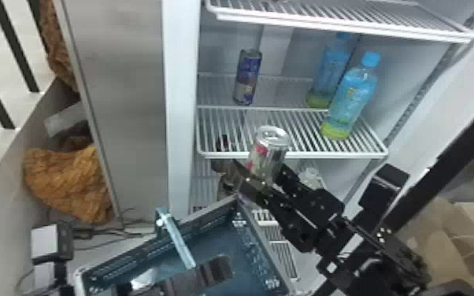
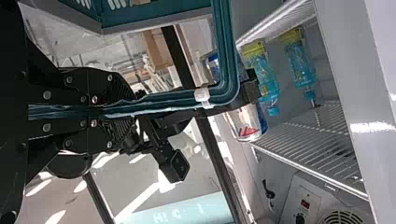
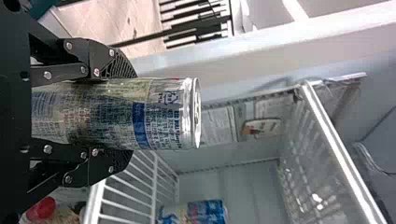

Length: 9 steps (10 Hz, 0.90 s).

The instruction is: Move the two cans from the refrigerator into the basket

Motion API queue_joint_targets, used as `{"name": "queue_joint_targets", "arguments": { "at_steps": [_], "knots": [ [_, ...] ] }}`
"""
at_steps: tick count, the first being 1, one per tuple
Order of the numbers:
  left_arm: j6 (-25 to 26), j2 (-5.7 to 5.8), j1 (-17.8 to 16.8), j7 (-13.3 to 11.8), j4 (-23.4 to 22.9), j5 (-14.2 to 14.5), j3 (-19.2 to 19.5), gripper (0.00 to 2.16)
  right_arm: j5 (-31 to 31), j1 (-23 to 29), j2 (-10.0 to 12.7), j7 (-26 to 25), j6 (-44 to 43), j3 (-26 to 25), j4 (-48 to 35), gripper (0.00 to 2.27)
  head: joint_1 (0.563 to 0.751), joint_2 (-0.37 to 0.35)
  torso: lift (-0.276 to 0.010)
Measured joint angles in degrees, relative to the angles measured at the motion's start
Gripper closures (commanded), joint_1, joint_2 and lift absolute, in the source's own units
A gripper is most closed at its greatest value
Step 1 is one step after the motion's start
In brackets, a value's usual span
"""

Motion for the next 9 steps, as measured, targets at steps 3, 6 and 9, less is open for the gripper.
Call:
{"name": "queue_joint_targets", "arguments": {
  "at_steps": [3, 6, 9],
  "knots": [
    [0.0, -0.06, 0.0, 0.0, 0.0, 0.0, 0.0, 1.2, -0.5, 1.8, -0.6, 2.0, 3.6, 0.4, -2.2, 1.2, 0.695, -0.16, -0.035],
    [-0.1, -0.13, -0.1, 0.0, 0.0, 0.0, 0.1, 1.2, -0.7, 3.8, -0.8, 4.0, 7.9, 0.4, -4.1, 1.2, 0.695, -0.146, -0.035],
    [-0.1, -0.21, -0.1, 0.0, 0.0, 0.1, 0.1, 1.2, -0.6, 6.4, -0.8, 5.3, 11.4, 0.1, -6.5, 1.17, 0.695, -0.14, -0.035]
  ]
}}
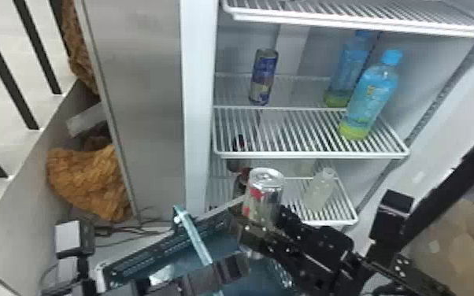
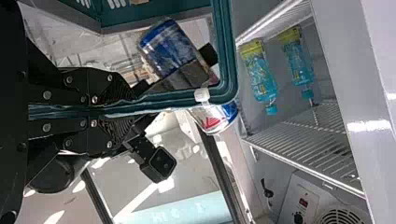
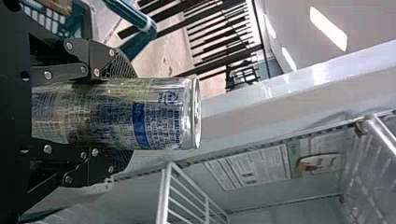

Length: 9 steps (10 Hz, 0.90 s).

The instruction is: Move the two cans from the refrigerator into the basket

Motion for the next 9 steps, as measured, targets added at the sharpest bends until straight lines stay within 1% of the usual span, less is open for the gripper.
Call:
{"name": "queue_joint_targets", "arguments": {
  "at_steps": [1, 2, 3, 4, 5, 6, 7, 9],
  "knots": [
    [0.0, -0.02, 0.0, 0.0, 0.0, 0.0, 0.0, 1.2, 0.0, 0.7, 0.0, 0.4, 0.8, -0.2, -0.5, 1.11, 0.695, -0.14, -0.035],
    [0.0, -0.03, 0.0, 0.0, 0.0, 0.0, 0.0, 1.2, -0.1, 1.2, 0.0, 0.9, 1.4, -0.4, -0.7, 0.97, 0.695, -0.141, -0.035],
    [-0.1, -0.05, 0.0, 0.0, 0.0, 0.0, 0.0, 1.2, -0.2, 1.8, -0.1, 1.3, 2.4, -0.7, -1.1, 0.78, 0.695, -0.142, -0.035],
    [-0.1, -0.09, 0.0, 0.0, 0.0, 0.0, 0.0, 1.2, -0.4, 2.2, -0.2, 1.6, 3.2, -1.0, -1.3, 0.49, 0.695, -0.144, -0.035],
    [-0.1, -0.1, 0.0, 0.0, 0.0, 0.0, 0.0, 1.2, -0.6, 2.5, -0.3, 1.7, 3.7, -1.2, -1.3, 0.28, 0.695, -0.147, -0.035],
    [-0.1, -0.11, 0.0, 0.0, 0.0, 0.0, 0.0, 1.2, -0.7, 2.6, -0.3, 1.7, 3.9, -1.4, -1.3, 0.16, 0.695, -0.149, -0.035],
    [-0.1, -0.11, 0.0, -0.1, -0.1, 0.0, 0.0, 1.2, -0.7, 2.6, -0.2, 1.7, 3.9, -1.6, -1.2, 0.11, 0.695, -0.151, -0.035],
    [-0.1, -0.11, 0.1, 0.0, 0.0, 0.0, 0.0, 1.2, -0.2, 2.7, 0.0, 1.7, 3.4, -2.8, -1.4, 0.11, 0.695, -0.164, -0.035]
  ]
}}
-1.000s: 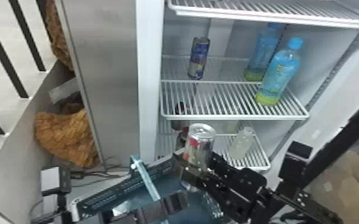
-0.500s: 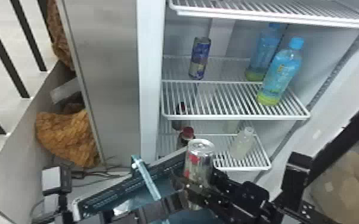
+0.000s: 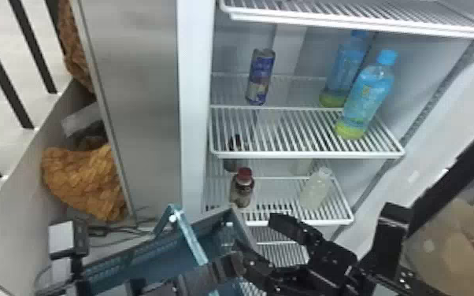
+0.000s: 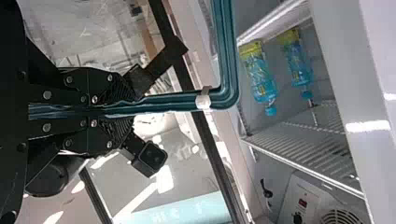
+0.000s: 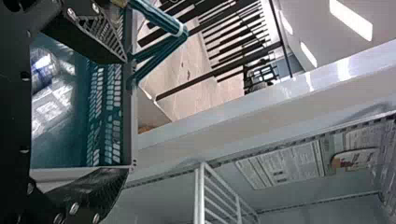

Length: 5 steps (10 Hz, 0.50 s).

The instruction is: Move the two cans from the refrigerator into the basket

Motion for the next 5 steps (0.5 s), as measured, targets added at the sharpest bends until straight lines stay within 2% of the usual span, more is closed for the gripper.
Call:
{"name": "queue_joint_targets", "arguments": {
  "at_steps": [5],
  "knots": [
    [0.1, 0.21, 0.0, 0.0, 0.0, 0.1, -0.1, 1.2, 1.7, -1.1, 2.3, -2.4, -8.6, -5.8, 1.0, 0.11, 0.695, -0.256, -0.035]
  ]
}}
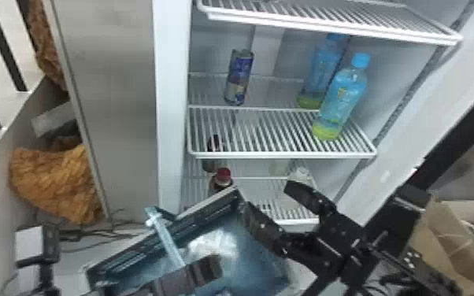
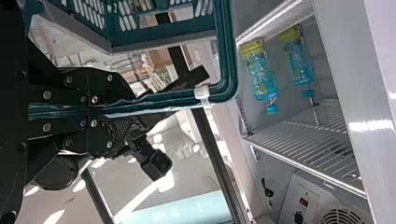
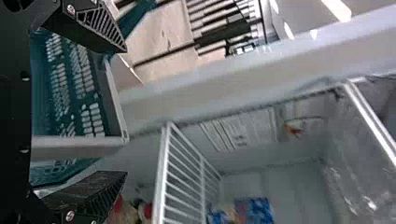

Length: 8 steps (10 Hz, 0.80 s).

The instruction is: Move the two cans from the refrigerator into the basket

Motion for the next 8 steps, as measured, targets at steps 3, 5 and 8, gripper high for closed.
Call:
{"name": "queue_joint_targets", "arguments": {
  "at_steps": [3, 5, 8],
  "knots": [
    [0.0, 0.1, 0.0, 0.0, 0.0, 0.1, -0.1, 1.2, 0.6, -2.6, 0.8, -2.3, -5.3, -0.9, 3.4, 0.11, 0.695, -0.287, -0.035],
    [0.0, 0.15, 0.0, 0.0, 0.0, 0.1, -0.2, 1.2, 1.1, -5.5, 0.9, -3.5, -8.0, -0.6, 6.4, 0.1, 0.695, -0.294, -0.035],
    [0.0, 0.15, 0.0, 0.0, 0.0, 0.2, -0.1, 1.2, 1.9, -9.8, 1.1, -4.5, -9.3, -0.4, 9.9, 0.1, 0.695, -0.299, -0.035]
  ]
}}
